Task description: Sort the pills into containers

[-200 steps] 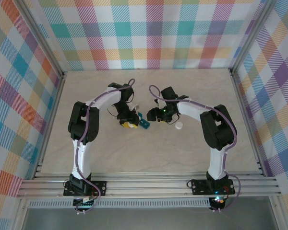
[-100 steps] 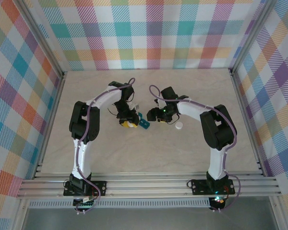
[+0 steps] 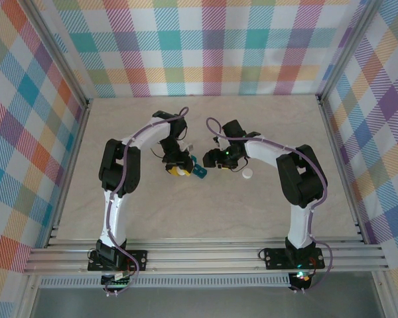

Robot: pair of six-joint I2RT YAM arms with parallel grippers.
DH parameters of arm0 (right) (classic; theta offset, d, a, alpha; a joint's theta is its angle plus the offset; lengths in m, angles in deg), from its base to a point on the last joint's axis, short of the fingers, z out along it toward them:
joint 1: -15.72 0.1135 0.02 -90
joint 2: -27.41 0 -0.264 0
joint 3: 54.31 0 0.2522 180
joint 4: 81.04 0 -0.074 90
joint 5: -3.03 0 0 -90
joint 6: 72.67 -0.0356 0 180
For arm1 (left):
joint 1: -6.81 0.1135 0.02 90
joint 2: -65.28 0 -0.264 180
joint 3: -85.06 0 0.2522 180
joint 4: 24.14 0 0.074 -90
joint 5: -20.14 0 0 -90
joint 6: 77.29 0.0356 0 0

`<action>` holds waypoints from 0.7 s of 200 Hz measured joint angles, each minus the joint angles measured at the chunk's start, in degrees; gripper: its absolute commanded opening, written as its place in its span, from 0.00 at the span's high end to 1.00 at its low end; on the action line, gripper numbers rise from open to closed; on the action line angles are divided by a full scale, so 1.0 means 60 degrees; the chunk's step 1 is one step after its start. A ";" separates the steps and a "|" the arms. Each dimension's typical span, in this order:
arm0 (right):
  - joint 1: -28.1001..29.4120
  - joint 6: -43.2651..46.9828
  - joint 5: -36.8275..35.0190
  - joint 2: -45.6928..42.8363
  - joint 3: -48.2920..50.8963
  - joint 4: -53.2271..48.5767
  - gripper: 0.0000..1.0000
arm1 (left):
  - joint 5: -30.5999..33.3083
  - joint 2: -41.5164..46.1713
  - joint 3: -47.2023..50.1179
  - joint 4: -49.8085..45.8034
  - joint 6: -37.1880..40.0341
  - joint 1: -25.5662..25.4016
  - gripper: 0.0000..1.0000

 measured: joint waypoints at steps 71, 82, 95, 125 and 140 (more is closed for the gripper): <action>0.0000 0.0000 -0.0004 0.0000 0.0000 0.0000 0.26 | 0.0113 -0.0007 -0.0135 -0.0240 0.0007 0.0000 1.00; 0.0000 0.0000 0.0000 0.0000 0.0000 0.0000 0.26 | 0.0117 -0.0007 -0.0164 -0.0288 0.0022 0.0000 1.00; -0.0004 0.0000 0.0000 0.0000 0.0000 0.0000 0.26 | 0.0146 -0.0007 -0.0197 -0.0390 0.0040 0.0000 1.00; -0.0044 -0.0004 0.0000 0.0000 0.0000 0.0000 0.26 | 0.0273 -0.0022 -0.0280 -0.0492 0.0095 0.0000 1.00; -0.0055 -0.0004 0.0000 0.0000 0.0000 0.0000 0.26 | 0.0342 -0.0102 -0.0393 -0.0619 0.0142 0.0000 1.00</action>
